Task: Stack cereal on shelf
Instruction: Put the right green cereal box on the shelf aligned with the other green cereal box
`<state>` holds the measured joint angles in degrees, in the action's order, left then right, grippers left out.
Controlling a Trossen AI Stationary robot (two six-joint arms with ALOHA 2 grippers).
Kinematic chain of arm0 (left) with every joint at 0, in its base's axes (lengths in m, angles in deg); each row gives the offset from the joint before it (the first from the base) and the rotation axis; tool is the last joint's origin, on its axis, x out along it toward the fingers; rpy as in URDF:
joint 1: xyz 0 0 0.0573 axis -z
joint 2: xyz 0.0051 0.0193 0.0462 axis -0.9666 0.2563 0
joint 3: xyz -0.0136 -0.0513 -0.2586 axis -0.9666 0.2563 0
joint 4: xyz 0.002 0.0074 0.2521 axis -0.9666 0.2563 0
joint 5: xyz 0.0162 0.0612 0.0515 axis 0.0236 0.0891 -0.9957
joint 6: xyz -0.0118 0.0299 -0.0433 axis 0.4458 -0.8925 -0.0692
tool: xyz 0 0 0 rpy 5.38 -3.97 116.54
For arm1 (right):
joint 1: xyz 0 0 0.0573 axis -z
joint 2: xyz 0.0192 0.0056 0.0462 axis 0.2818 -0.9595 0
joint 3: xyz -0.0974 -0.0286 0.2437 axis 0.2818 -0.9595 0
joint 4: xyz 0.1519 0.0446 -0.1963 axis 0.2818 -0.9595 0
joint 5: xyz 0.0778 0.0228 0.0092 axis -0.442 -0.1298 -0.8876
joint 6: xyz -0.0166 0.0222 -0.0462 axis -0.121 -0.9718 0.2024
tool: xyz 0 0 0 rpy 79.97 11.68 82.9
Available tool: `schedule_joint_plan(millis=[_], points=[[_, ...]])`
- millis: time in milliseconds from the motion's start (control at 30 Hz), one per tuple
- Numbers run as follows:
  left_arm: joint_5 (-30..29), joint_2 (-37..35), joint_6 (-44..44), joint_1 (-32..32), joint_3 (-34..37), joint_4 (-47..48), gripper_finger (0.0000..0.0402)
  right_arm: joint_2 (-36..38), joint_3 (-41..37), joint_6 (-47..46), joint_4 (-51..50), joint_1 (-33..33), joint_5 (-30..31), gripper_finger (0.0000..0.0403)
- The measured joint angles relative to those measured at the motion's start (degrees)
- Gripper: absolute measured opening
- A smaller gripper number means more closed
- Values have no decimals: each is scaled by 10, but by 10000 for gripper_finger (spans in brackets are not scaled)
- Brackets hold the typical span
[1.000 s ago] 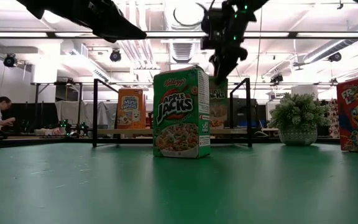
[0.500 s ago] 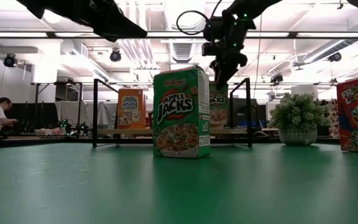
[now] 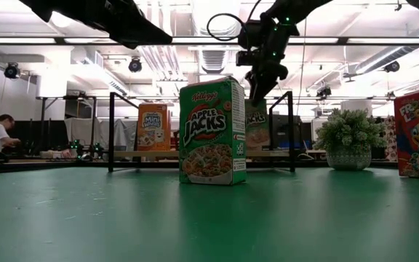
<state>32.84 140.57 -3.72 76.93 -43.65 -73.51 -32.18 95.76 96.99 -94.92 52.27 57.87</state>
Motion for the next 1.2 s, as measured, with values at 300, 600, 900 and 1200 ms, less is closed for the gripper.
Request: schedule_joint_plan(millis=[300, 600, 900, 1200], points=[[0, 0, 0, 0, 0, 0, 0, 0, -1, -11, -1, 0, 0, 199], [0, 0, 0, 0, 0, 0, 0, 0, -1, -19, 0, 0, -16, 199], [0, 0, 0, 0, 0, 0, 0, 0, -3, -35, 16, 0, -30, 199], [0, 0, 0, 0, 0, 0, 0, 0, -18, -48, 49, -1, -30, 198]])
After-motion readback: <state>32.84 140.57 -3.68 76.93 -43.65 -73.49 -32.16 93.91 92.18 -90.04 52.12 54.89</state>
